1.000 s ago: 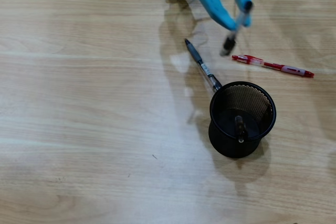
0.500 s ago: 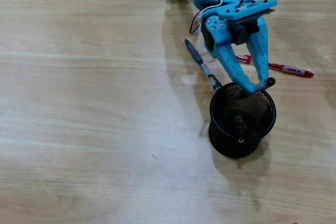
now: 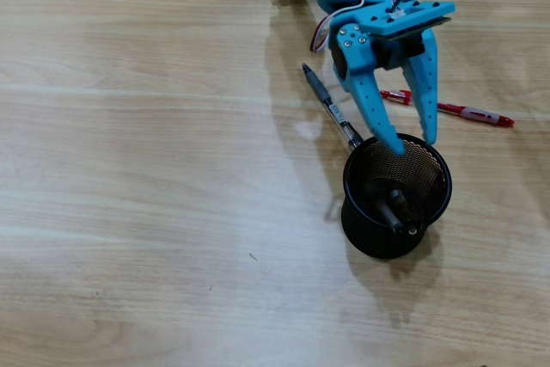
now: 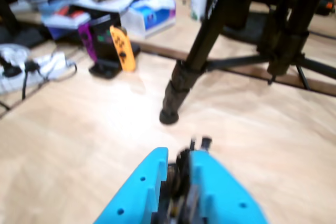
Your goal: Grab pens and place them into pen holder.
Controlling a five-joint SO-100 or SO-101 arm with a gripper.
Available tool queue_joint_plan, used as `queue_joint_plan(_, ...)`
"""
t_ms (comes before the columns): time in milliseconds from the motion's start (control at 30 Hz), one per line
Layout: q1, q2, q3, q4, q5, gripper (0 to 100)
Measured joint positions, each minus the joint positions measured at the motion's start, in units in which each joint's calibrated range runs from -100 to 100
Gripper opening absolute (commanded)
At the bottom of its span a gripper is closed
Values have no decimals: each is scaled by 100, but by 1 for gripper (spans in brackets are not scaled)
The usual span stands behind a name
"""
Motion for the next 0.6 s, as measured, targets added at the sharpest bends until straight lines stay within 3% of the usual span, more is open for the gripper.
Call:
queue_joint_plan(300, 95, -1699, -44, 3738, 676, 2)
queue_joint_plan(333, 95, -2090, -62, 4653, 702, 2)
queue_joint_plan(600, 295, -2702, -133, 6828, 707, 2)
